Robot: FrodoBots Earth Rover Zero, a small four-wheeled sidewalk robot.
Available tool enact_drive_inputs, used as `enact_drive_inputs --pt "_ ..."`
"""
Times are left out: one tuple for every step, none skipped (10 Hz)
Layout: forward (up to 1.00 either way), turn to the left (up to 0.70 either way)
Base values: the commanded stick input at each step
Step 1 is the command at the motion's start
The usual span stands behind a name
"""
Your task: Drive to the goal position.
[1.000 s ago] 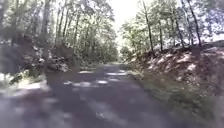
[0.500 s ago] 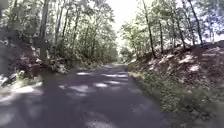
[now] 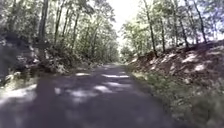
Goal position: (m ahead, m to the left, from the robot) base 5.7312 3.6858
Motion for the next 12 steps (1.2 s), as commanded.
enact_drive_inputs --pt "0.45 0.0" --pt "0.45 0.0" --pt "0.45 0.0" --pt "0.45 0.0" --pt "0.45 0.0" --pt "0.45 0.0" --pt "0.45 0.0" --pt "0.45 0.0" --pt "0.45 0.0" --pt "0.45 0.0" --pt "0.45 0.0" --pt "0.45 0.0"
